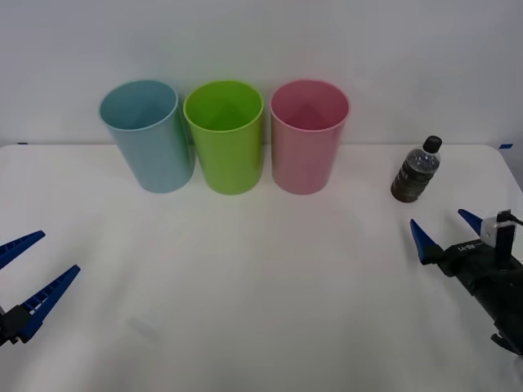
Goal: Grasp the object on the table and drop it into the matching bin: aluminum can to the light blue bin, PET bottle to the pink bin.
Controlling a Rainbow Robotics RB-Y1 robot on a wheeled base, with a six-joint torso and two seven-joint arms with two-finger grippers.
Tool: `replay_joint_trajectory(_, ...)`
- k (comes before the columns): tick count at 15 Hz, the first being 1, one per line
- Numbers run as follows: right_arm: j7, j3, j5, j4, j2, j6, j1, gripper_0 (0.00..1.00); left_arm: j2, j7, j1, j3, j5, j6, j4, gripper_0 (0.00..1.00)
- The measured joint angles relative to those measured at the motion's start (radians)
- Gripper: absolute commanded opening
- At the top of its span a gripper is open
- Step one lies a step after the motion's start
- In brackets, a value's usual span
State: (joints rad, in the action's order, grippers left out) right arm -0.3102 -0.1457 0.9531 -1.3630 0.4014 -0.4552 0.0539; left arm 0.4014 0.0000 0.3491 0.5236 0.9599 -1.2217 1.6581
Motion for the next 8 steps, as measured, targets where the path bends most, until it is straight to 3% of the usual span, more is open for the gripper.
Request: replay_joint_trajectory(8, -0.032, -0.009, 0.019, 0.179, -0.048, 0.044, -0.190, 1.00, 0.000, 0.000, 0.000, 0.000, 0.000, 0.000, 0.000, 1.00)
